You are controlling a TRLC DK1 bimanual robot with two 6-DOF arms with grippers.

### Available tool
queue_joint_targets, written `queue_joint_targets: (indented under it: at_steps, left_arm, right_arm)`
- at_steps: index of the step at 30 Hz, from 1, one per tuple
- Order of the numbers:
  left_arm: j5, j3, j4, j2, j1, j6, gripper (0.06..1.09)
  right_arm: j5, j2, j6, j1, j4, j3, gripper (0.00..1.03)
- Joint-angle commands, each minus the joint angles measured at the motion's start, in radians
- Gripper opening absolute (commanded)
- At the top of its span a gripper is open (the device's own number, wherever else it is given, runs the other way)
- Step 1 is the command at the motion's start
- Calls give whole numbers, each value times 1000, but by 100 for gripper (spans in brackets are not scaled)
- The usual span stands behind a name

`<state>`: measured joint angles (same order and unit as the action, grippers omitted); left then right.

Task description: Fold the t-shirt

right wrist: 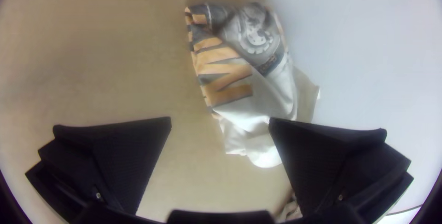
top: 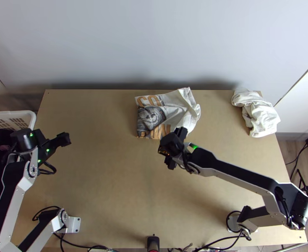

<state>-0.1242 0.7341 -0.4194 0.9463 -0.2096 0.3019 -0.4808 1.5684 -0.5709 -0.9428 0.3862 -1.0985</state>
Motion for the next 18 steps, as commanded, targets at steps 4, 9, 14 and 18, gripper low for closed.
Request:
queue_joint_targets:
  at_steps: [4,9,14,18]
  left_arm:
    - [-43,-30,-39,-53,-59,-1,104]
    - [-71,-39,-39,-66,-93,0,104]
    - [-100,-48,-41,-76,-137,-3,104]
    - [-130,-56,-42,-76,-168,-7,104]
  right_arm:
    - [-81,130,-227,-22,-227,45,99]
    - [-91,217,-360,27,-388,63,98]
    - [-91,274,-417,73,-461,57,98]
    - [-91,292,-419,75,-464,46,98]
